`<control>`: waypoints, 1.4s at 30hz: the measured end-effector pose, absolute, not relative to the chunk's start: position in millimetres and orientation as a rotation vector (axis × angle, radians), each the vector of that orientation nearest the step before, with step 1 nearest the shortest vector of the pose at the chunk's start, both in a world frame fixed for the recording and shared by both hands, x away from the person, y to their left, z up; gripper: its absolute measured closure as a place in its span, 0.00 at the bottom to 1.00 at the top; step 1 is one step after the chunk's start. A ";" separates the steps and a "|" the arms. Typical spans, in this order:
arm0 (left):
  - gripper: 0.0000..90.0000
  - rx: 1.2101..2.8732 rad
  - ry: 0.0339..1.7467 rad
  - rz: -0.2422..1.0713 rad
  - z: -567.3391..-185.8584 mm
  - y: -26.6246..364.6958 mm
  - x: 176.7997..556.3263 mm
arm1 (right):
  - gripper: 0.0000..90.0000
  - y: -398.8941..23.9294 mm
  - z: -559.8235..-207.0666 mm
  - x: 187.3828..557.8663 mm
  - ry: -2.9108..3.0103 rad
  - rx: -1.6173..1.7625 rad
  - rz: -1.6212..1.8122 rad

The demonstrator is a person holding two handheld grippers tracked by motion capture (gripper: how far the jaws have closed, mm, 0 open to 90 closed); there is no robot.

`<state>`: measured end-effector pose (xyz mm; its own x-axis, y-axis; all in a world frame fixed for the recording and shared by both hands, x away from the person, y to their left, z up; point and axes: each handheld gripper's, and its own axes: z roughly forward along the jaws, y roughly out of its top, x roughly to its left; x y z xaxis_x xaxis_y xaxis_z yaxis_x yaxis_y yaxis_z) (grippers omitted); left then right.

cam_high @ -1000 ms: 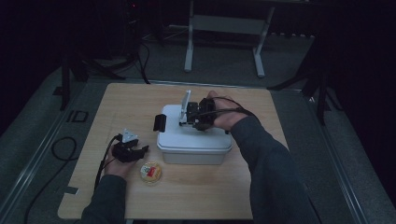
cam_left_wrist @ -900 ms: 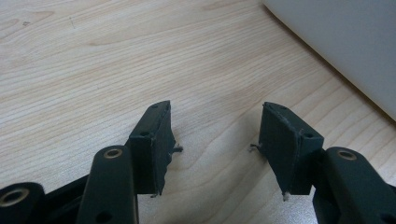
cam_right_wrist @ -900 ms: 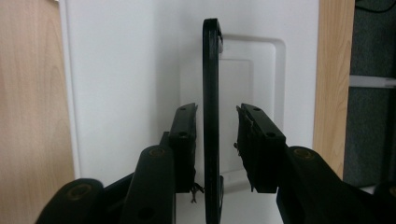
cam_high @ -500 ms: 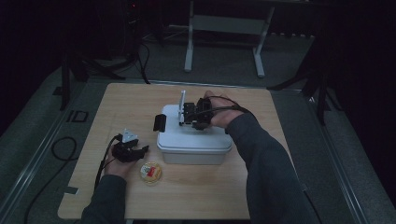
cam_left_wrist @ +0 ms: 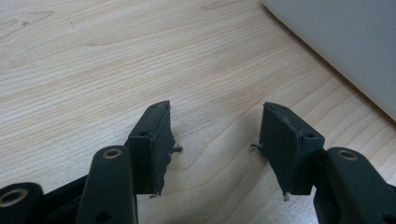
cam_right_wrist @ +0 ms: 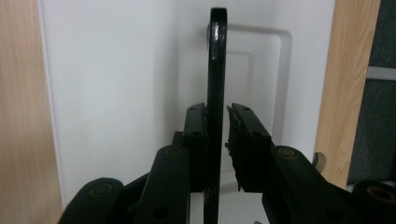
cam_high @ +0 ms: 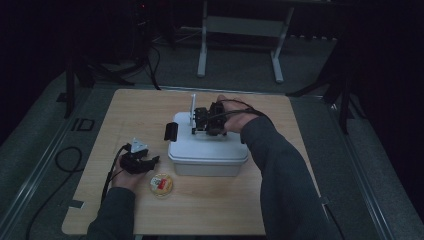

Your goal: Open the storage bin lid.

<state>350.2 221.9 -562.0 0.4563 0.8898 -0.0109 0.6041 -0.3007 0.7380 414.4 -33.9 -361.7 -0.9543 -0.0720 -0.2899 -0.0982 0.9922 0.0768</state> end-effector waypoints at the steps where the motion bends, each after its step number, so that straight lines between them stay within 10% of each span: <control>1: 0.49 2.022 1.243 0.534 -562.0 221.9 350.2 | 0.86 -33.0 -361.9 414.6 2.853 -0.127 0.122; 42: 0.49 2.024 1.241 0.535 -562.0 222.0 350.3 | 0.93 -29.1 -357.2 418.8 2.874 -0.179 0.077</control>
<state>350.3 222.0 -562.0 0.4575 0.8891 -0.0100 0.6031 -0.3020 0.7383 418.8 -29.1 -357.2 -0.9586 -0.1153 -0.2603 -0.1291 0.9910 0.0364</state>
